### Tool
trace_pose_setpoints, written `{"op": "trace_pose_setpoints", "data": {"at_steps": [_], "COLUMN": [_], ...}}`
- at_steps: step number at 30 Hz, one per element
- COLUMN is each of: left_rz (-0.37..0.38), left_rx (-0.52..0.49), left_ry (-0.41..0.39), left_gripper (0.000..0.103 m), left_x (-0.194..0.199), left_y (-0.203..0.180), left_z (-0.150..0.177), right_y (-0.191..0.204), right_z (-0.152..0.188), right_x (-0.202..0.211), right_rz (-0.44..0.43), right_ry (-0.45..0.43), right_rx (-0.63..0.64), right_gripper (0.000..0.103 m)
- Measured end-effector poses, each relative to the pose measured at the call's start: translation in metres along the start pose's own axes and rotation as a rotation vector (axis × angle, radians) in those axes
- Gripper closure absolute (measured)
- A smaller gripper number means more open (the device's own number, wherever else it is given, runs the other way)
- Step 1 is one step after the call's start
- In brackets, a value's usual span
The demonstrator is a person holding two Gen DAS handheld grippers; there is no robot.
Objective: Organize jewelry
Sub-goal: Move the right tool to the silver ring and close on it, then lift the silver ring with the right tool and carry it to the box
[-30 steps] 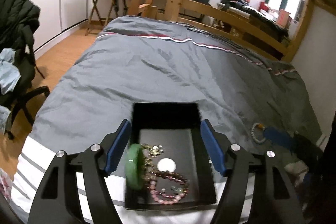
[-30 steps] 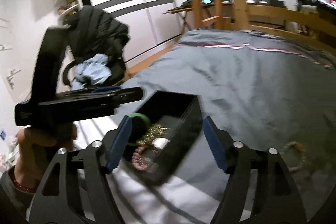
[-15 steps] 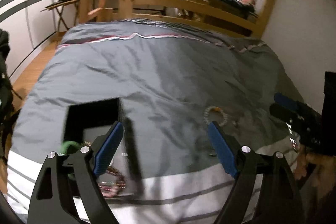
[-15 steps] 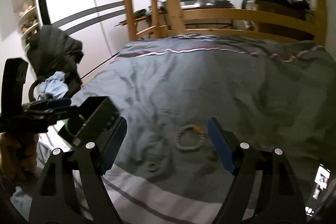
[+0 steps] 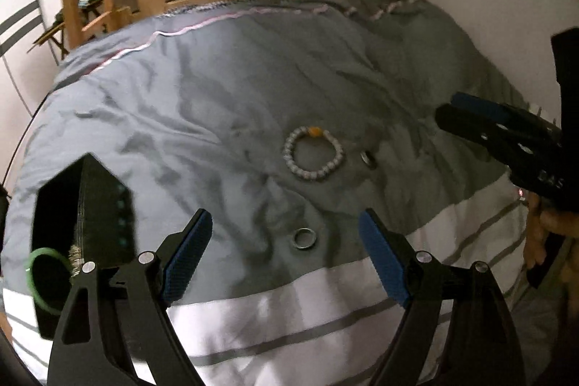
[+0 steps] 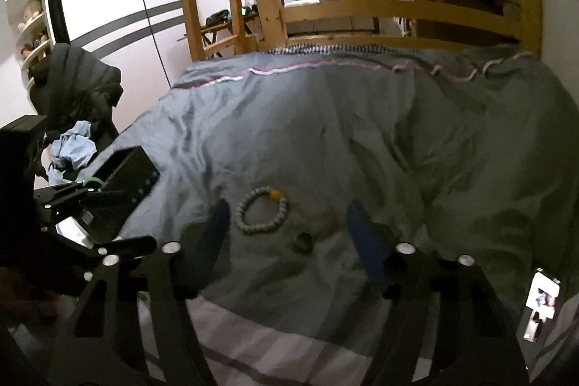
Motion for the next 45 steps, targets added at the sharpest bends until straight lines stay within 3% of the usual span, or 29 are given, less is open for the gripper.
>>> {"op": "trace_pose_setpoints", "data": {"at_steps": [5, 11, 16, 19, 23, 35, 45], "left_rz": [0.016, 0.046, 0.039, 0.054, 0.065, 0.090, 0.097], "left_rx": [-0.038, -0.022, -0.058, -0.054, -0.065, -0.073, -0.065], "left_ry": [0.046, 0.127, 0.171, 0.169, 0.165, 0.153, 0.177], "left_gripper": [0.024, 0.056, 0.064, 0.077, 0.090, 0.094, 0.094], "left_x": [-0.034, -0.061, -0.077, -0.073, -0.067, -0.042, -0.037], "left_y": [-0.013, -0.007, -0.007, -0.006, -0.006, -0.008, -0.006], "left_z": [0.009, 0.022, 0.028, 0.026, 0.025, 0.025, 0.034], "right_y": [-0.007, -0.003, -0.003, -0.006, -0.010, -0.022, -0.020], "right_z": [0.016, 0.037, 0.064, 0.065, 0.063, 0.048, 0.049], "right_x": [-0.028, -0.066, -0.096, -0.097, -0.092, -0.076, -0.078], "right_rz": [-0.028, -0.058, -0.008, -0.005, 0.001, 0.001, -0.020], "right_ry": [0.038, 0.086, 0.176, 0.174, 0.165, 0.091, 0.100], "right_rx": [-0.019, -0.007, 0.039, 0.021, -0.011, -0.082, -0.087], "right_gripper": [0.060, 0.061, 0.062, 0.067, 0.083, 0.083, 0.083]}}
Point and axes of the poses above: each gripper's, at about its wrist camera, not at the fingertips, and x roughly against the way its jaws point, y to its left, z to its underside, the point moved 4 cm from there along -x, roughly the way its jaws point, and after that the axes turned 10 degrees about -y, right-handed, at the moved point
